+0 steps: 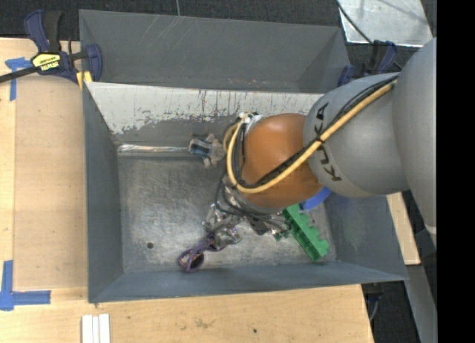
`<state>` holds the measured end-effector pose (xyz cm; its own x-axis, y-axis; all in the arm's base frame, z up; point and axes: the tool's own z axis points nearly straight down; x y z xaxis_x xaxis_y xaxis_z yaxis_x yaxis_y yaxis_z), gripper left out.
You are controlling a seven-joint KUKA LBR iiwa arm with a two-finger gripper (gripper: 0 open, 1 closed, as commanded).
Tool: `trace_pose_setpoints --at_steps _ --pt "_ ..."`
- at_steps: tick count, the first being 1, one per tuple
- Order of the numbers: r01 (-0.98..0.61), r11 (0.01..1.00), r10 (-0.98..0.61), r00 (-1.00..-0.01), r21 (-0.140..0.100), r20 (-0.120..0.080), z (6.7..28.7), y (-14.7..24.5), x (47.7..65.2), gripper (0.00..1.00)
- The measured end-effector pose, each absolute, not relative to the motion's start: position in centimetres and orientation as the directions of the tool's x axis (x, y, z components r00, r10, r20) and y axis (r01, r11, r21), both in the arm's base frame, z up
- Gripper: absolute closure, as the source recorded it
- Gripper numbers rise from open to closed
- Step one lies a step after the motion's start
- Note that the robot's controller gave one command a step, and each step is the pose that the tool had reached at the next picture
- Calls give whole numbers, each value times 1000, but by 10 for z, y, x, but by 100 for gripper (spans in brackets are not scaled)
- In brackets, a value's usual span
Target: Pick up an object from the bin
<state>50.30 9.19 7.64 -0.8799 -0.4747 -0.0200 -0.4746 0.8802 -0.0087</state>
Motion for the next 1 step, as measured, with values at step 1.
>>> trace_pose_setpoints --at_steps 1 --pt "-474 880 -474 -880 -8 -18 79 92 503 100"
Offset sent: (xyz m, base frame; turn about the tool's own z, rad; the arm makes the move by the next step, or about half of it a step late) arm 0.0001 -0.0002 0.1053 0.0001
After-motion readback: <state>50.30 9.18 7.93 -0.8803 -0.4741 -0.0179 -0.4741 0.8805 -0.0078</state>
